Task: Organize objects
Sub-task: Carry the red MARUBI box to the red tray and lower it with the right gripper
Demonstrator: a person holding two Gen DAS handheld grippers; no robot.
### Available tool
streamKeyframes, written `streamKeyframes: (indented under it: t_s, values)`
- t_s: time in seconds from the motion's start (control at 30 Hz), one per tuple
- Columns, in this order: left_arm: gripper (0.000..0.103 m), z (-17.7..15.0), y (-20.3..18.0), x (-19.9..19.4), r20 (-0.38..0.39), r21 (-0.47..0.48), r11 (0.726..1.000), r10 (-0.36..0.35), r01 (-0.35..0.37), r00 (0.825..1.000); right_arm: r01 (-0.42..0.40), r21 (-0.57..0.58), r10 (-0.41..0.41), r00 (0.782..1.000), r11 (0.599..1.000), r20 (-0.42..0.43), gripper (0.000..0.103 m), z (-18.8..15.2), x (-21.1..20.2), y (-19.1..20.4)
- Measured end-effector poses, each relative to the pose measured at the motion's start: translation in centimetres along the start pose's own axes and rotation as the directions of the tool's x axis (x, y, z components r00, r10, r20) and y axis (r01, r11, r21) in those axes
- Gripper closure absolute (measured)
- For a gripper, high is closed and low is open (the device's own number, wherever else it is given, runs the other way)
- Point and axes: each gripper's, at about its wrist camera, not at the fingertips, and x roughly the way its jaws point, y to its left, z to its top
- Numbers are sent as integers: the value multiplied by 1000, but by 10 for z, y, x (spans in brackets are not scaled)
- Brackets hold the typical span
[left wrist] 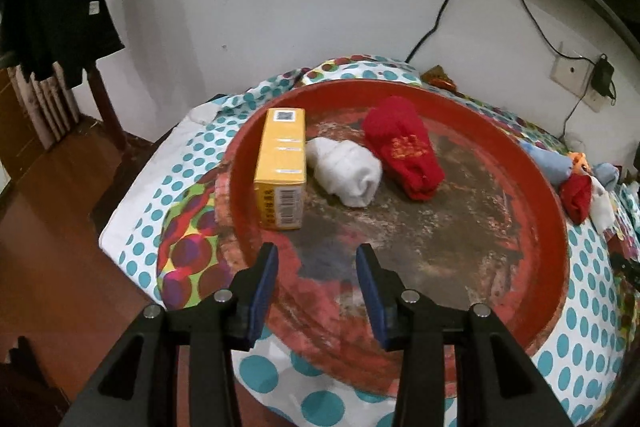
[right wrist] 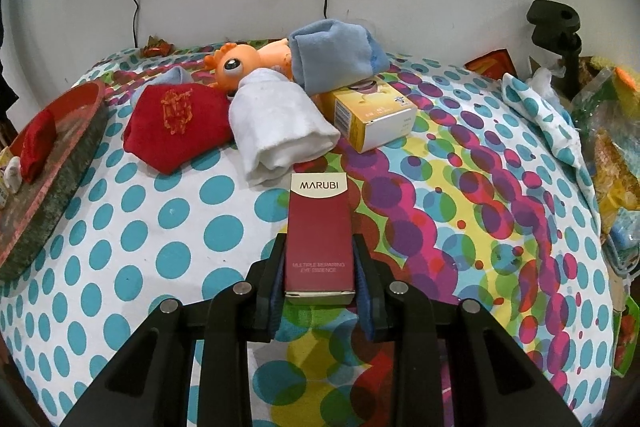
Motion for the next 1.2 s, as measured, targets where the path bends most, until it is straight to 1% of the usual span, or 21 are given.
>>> streamKeyframes:
  t_s: [0.1,0.13,0.2,0.3,0.4,0.53,0.57,0.6,0.63,0.67,0.73,0.83,0.93,1.07,1.2]
  values:
    - [62,1,1,-3,4,-4,1000,-29,29,1000,4,21,-4,1000,1000,6,75,-3,-4,1]
    - [62,1,3,-4,12,-21,999,-40,40,999,0,32,0,1000,999,2,75,-5,-5,3]
    - [62,2,4,-6,17,-31,998,-58,58,998,5,26,-5,1000,1000,5,75,-9,-9,10]
    - [62,3,5,-7,20,-38,997,-61,62,998,-15,6,15,1000,1000,20,75,-11,-17,27]
    - [62,4,6,-11,35,-46,997,-61,63,998,-59,-6,59,997,998,39,75,-6,-28,44]
    - [62,5,8,-14,53,-49,998,-32,35,998,-130,-42,132,990,991,55,75,1,-39,75]
    - [62,6,10,-13,48,-53,998,-32,35,998,-152,-61,155,986,987,57,75,3,-42,87]
    - [62,6,12,-13,44,-62,997,-35,37,998,-183,-94,189,980,979,56,75,5,-44,107]
    - [62,6,14,-13,46,-71,997,-36,39,998,-183,-94,189,980,979,56,75,5,-44,107]
    - [62,6,15,-13,45,-77,996,-36,39,998,-197,-107,203,978,975,55,75,4,-46,116]
    - [62,6,17,-14,46,-79,996,-34,37,998,-237,-134,245,968,962,49,75,6,-46,139]
    - [62,6,16,-15,52,-69,997,-22,26,998,-271,-180,283,958,946,44,75,11,-47,169]
    - [62,7,16,-15,52,-60,998,-11,14,999,-290,-225,305,952,930,34,75,15,-45,197]
    - [62,7,20,-15,51,-77,997,-9,13,999,-310,-260,321,947,915,0,75,22,-36,228]
    - [62,8,26,-16,57,-95,995,-1,7,998,-310,-272,312,950,911,-36,75,24,-23,244]
